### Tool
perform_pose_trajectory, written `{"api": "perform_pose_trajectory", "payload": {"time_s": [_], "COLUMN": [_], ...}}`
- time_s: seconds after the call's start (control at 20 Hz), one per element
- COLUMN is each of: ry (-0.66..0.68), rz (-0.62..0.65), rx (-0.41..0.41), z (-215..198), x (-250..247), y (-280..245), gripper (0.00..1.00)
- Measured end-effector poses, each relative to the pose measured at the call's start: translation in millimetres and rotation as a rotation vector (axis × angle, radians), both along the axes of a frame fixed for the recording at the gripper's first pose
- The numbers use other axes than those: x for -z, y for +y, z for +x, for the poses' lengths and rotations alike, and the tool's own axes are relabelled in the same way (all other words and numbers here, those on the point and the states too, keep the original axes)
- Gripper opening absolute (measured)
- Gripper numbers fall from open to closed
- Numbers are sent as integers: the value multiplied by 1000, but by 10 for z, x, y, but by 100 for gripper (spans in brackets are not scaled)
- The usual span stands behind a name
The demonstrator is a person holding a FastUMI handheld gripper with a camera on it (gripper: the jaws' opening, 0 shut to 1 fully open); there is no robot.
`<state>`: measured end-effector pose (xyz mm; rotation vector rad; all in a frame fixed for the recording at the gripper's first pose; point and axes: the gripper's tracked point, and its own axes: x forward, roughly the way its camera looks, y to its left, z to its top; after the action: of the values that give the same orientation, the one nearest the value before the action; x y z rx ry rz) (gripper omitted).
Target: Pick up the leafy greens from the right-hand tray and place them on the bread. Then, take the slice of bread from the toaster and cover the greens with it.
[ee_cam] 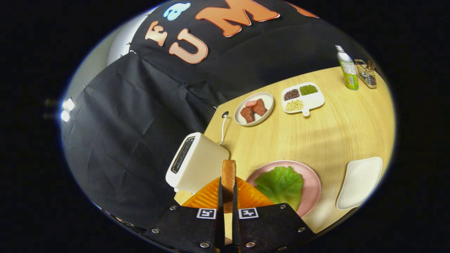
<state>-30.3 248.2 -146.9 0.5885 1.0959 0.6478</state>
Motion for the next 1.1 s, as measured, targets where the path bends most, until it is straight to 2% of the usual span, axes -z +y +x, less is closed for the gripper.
{"api": "perform_pose_trajectory", "payload": {"time_s": [0.6, 1.1], "ry": [95, 45], "rz": [-53, -122], "rx": [12, 17], "z": [-169, -184], "x": [697, 943], "y": [-349, -513], "gripper": [9, 10]}}
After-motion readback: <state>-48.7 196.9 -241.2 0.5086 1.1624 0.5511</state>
